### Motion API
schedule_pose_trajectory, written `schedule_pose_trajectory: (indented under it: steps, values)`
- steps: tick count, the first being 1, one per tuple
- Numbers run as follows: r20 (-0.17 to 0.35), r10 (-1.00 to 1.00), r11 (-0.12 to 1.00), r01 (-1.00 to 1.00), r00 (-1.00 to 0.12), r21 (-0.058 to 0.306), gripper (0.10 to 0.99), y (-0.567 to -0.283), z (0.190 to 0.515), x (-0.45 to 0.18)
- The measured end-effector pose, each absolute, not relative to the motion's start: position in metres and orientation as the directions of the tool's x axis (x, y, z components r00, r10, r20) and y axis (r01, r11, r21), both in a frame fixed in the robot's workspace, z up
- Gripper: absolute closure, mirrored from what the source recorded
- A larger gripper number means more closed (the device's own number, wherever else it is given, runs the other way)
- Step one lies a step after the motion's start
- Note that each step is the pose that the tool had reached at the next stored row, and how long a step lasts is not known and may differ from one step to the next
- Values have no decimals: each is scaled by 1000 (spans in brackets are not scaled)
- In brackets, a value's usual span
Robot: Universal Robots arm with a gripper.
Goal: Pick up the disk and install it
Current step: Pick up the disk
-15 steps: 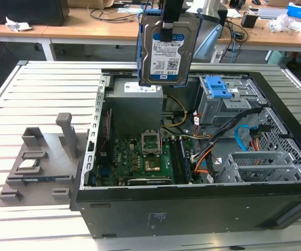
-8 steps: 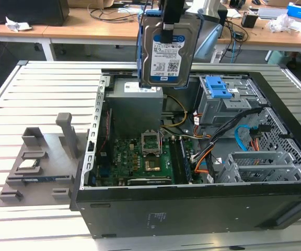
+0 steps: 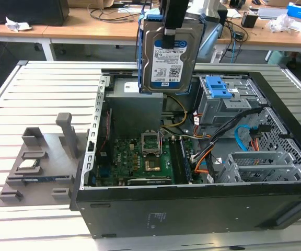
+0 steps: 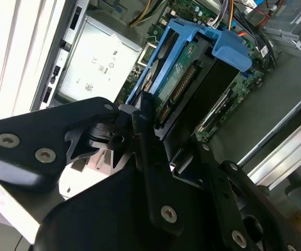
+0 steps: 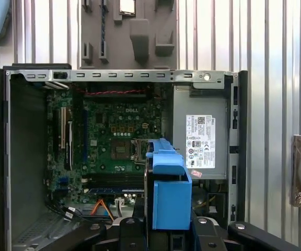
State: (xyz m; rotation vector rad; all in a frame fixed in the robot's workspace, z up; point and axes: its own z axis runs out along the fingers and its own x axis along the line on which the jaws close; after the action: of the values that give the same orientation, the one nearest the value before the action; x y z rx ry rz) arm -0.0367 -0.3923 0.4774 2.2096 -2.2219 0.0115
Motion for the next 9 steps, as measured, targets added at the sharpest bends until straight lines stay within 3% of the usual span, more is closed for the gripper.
schedule_pose_trajectory:
  steps: [9]
  values:
    - [11,-1000,6,-1000,-6,0,725,-418,477,-37]
